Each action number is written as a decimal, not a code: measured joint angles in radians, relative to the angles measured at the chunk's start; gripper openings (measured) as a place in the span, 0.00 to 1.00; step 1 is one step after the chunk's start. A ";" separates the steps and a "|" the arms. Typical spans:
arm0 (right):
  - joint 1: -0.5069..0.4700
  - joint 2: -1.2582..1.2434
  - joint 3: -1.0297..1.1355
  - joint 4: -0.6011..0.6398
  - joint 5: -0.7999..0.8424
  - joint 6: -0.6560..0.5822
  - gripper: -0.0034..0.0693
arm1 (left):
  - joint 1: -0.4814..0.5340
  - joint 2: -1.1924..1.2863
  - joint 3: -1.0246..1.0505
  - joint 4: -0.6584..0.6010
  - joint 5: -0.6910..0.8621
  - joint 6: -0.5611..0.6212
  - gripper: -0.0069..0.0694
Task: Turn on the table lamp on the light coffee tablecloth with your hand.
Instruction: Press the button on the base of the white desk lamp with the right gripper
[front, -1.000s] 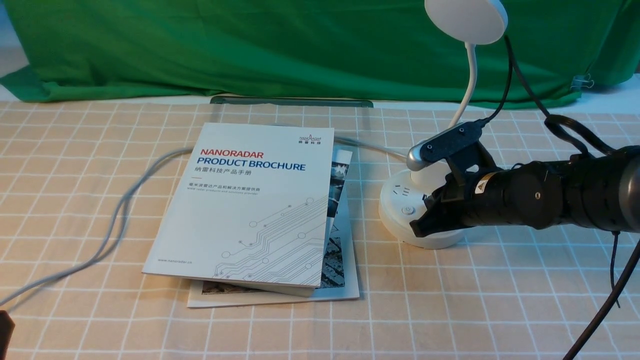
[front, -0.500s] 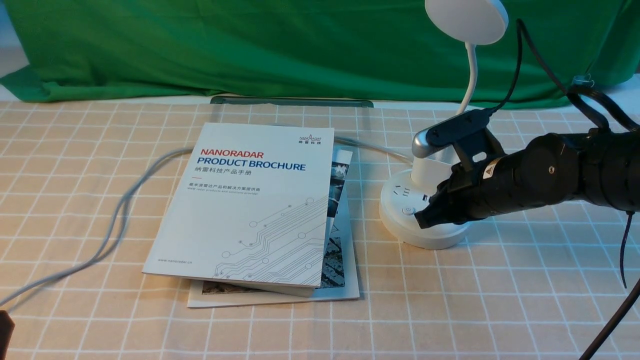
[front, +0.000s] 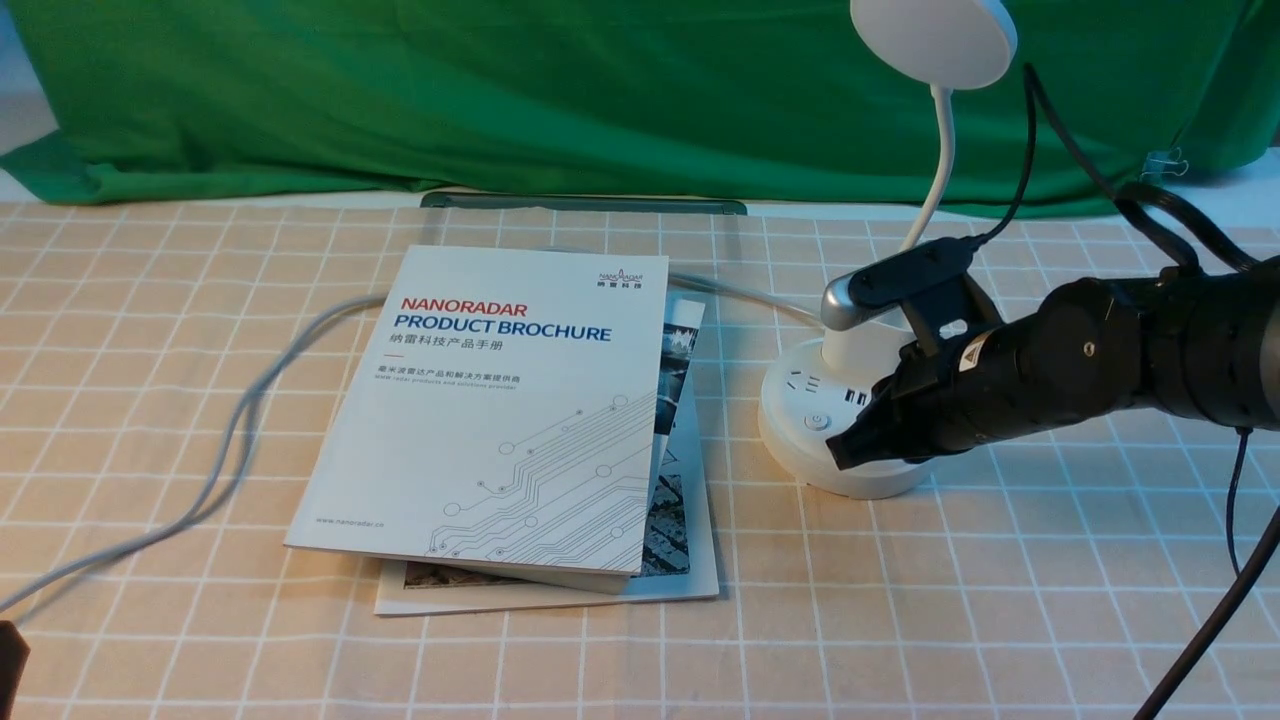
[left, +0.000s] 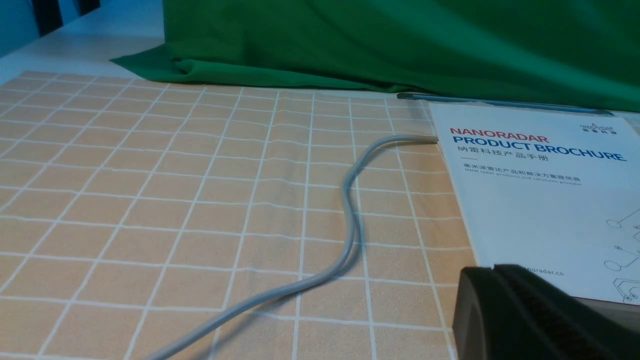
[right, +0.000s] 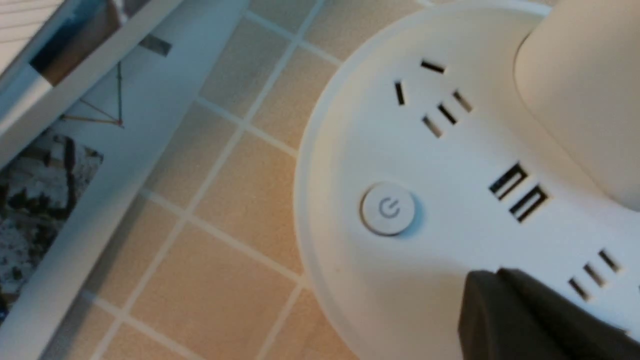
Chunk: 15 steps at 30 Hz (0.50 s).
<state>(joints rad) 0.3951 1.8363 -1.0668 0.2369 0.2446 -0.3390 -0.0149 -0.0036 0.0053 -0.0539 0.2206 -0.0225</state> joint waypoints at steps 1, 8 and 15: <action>-0.003 0.000 0.000 0.000 0.000 0.000 0.09 | 0.000 0.000 0.000 0.000 0.000 0.000 0.12; -0.009 0.000 0.000 -0.003 0.002 0.000 0.09 | 0.000 0.000 0.000 0.000 0.000 0.000 0.12; -0.009 0.008 -0.001 -0.003 -0.002 0.000 0.09 | 0.000 0.000 0.000 0.000 0.000 0.000 0.12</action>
<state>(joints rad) 0.3860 1.8446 -1.0680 0.2339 0.2424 -0.3390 -0.0149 -0.0036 0.0053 -0.0539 0.2206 -0.0225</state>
